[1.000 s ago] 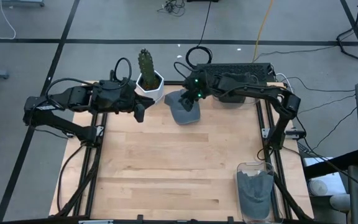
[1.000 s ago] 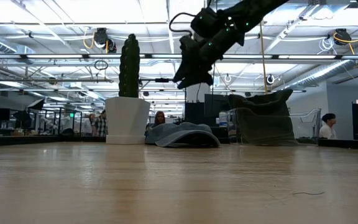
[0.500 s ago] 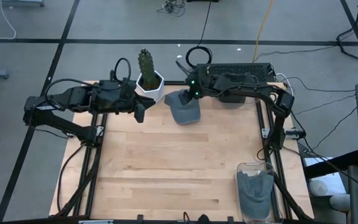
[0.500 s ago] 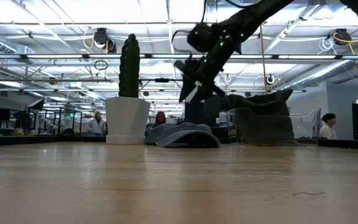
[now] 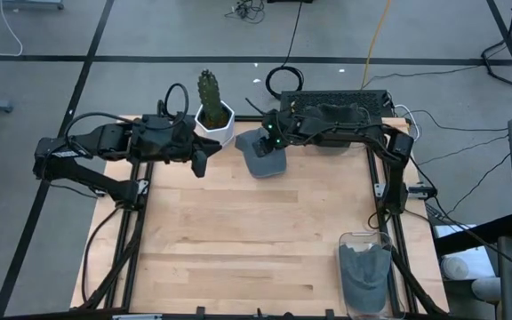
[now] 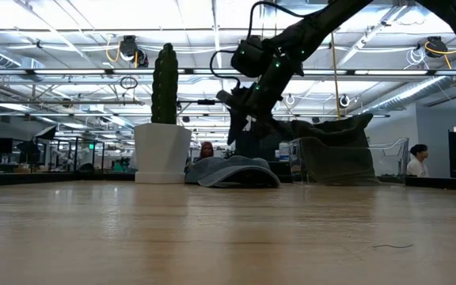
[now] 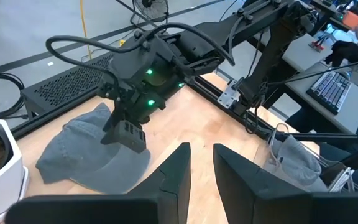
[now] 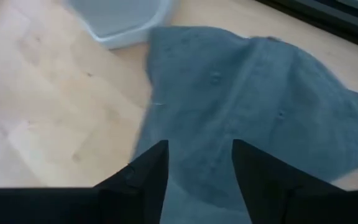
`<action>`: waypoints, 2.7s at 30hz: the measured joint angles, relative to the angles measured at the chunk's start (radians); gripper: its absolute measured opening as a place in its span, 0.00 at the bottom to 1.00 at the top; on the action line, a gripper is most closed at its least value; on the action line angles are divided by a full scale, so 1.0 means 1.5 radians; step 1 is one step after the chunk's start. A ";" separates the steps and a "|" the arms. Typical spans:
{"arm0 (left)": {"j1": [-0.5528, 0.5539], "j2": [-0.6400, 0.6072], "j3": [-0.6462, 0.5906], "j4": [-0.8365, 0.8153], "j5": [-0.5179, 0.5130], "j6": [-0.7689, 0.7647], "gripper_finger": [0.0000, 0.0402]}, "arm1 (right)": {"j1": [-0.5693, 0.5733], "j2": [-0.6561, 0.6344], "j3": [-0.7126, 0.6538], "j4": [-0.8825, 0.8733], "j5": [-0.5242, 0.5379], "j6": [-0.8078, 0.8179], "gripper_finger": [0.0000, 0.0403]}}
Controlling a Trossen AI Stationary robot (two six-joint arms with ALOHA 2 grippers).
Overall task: Pick & Place hat
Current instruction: Put the gray cap into the bottom transparent bin
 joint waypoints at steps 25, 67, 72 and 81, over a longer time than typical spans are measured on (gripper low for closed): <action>0.000 0.000 0.000 0.001 0.002 0.009 0.19 | 0.013 0.000 -0.076 0.001 -0.136 0.013 0.38; 0.003 0.001 0.000 0.040 -0.070 0.016 0.19 | 0.149 -0.063 -0.081 -0.017 -0.037 -0.070 0.35; 0.003 0.001 0.000 0.044 -0.070 0.017 0.19 | 0.169 -0.061 -0.114 -0.011 -0.126 -0.071 0.35; 0.003 0.001 0.000 0.041 -0.069 0.018 0.19 | 0.197 -0.101 -0.129 -0.066 -0.193 -0.119 0.35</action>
